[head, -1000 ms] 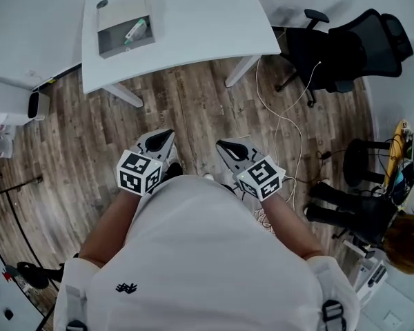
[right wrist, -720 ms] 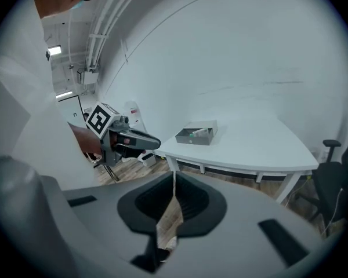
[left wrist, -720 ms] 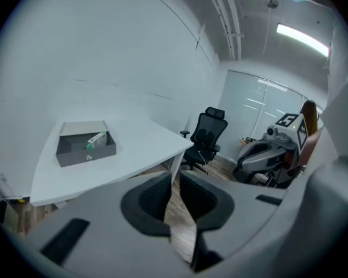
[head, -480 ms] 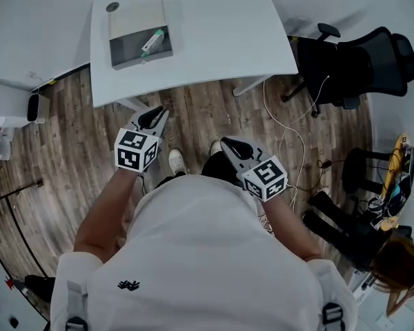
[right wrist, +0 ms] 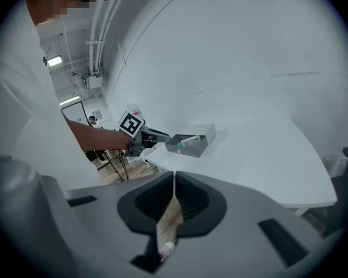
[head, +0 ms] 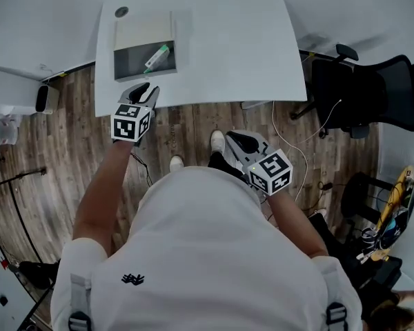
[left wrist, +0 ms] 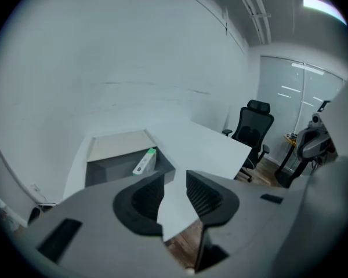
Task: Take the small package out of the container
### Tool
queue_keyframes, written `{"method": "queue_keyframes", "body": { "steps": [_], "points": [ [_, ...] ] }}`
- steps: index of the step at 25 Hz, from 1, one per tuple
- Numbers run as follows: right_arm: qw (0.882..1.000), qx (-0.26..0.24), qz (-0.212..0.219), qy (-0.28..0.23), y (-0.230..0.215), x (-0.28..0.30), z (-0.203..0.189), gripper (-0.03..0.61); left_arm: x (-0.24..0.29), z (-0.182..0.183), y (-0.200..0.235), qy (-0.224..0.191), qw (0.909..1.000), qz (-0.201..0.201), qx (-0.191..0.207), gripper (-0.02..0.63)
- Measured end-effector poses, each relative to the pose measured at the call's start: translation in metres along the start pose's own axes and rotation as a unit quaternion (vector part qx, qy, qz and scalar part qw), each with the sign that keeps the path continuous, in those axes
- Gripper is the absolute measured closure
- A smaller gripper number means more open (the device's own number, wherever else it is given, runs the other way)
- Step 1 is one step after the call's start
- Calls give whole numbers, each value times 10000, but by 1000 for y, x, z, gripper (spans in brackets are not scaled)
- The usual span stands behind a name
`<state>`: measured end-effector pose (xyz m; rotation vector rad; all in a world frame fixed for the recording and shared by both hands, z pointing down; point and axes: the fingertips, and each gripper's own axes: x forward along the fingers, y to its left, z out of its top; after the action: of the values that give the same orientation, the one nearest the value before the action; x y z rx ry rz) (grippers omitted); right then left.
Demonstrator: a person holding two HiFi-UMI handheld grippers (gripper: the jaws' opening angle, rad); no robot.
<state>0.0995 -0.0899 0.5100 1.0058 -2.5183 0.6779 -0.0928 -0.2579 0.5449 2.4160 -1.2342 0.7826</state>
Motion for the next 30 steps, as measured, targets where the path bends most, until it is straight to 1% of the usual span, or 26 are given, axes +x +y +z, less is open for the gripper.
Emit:
{"method": "queue_keyframes", "body": {
  "steps": [3, 8, 11, 15, 18, 22, 26, 29, 30],
  "points": [
    [10000, -53, 37, -12, -28, -1, 10, 568, 25, 11, 20, 81, 9997, 243, 60, 485],
    [9999, -40, 92, 2, -62, -4, 20, 568, 57, 15, 55, 392, 9975, 565, 160, 458],
    [9999, -16, 108, 78, -80, -8, 20, 568, 75, 11, 69, 616, 9958, 646, 220, 442],
    [9998, 10, 101, 199, -100, -13, 17, 568, 93, -2, 81, 963, 9927, 610, 396, 413],
    [9997, 18, 90, 243, -112, -13, 18, 568, 103, -9, 91, 1204, 9894, 630, 513, 413],
    [9996, 37, 92, 254, -126, -18, 18, 568, 113, -17, 88, 1486, 9856, 555, 594, 416],
    [9996, 69, 99, 264, -136, -20, 18, 568, 119, -22, 87, 1715, 9803, 664, 723, 453],
    [9995, 107, 126, 254, -140, -18, 19, 568, 121, -22, 88, 1760, 9784, 725, 804, 489],
    [9995, 119, 135, 250, -140, -17, 19, 568, 122, -21, 87, 1759, 9782, 731, 828, 492]
  ]
}}
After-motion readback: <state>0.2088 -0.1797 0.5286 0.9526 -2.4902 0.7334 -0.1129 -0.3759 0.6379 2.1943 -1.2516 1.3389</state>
